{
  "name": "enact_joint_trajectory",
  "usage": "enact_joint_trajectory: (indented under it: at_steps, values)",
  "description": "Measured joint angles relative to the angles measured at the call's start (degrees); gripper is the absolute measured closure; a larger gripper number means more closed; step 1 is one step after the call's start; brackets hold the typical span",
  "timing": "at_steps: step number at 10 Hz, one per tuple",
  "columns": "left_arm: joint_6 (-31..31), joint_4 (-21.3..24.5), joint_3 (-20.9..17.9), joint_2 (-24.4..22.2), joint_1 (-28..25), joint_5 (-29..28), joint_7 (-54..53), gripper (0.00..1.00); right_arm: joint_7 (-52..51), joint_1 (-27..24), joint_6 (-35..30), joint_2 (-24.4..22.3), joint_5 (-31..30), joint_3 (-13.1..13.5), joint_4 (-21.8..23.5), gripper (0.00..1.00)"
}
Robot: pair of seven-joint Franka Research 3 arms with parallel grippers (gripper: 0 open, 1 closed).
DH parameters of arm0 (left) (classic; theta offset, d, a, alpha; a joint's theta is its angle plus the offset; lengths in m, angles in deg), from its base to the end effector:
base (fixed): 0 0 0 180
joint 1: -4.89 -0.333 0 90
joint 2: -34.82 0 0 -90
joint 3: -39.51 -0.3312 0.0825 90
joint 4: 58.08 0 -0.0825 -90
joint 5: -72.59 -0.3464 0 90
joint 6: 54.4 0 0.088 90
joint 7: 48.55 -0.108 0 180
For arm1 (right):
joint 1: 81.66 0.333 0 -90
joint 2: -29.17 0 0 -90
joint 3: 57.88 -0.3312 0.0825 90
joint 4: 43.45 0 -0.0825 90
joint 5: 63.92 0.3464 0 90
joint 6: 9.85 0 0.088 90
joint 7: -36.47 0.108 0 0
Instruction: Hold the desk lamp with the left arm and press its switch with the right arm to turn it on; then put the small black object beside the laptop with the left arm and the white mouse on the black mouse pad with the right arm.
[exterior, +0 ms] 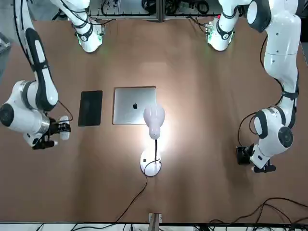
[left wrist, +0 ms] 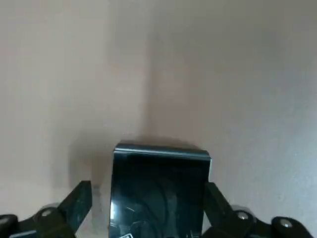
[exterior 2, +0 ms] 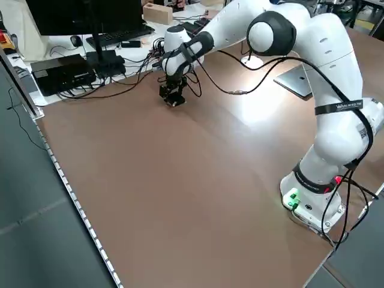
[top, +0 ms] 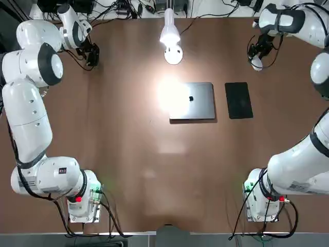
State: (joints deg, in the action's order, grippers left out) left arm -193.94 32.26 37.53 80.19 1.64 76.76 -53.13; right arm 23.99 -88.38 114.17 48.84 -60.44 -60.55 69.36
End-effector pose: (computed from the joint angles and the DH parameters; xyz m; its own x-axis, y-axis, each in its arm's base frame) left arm 0.6872 0.0585 0.2150 0.9961 0.0546 0.0689 0.0533 -0.9984 0.0208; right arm 0.5702 -0.0393 0.3245 0.9849 0.1127 -0.1315 0.1012 -0.9907 -0.0910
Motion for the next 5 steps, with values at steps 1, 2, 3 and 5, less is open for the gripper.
enact_joint_trajectory:
  at_steps: [1,2,3,5]
  values:
    - [-0.34,0.02,0.04,0.16,0.03,0.0,0.0,0.0,0.0,-0.02,4.46,-1.68,0.0,0.09,4.96,0.37]
    - [-0.73,0.04,0.1,0.33,0.05,0.0,0.07,0.0,-0.01,0.02,10.36,-2.04,0.0,0.12,9.56,0.37]
    - [-0.87,0.05,0.14,0.41,0.08,0.0,0.12,0.0,0.0,0.45,15.9,-1.97,0.23,0.06,13.88,0.37]
    - [-0.88,0.05,0.16,0.43,0.11,0.0,0.14,0.0,0.24,1.86,21.72,-1.92,1.74,0.0,18.65,0.37]
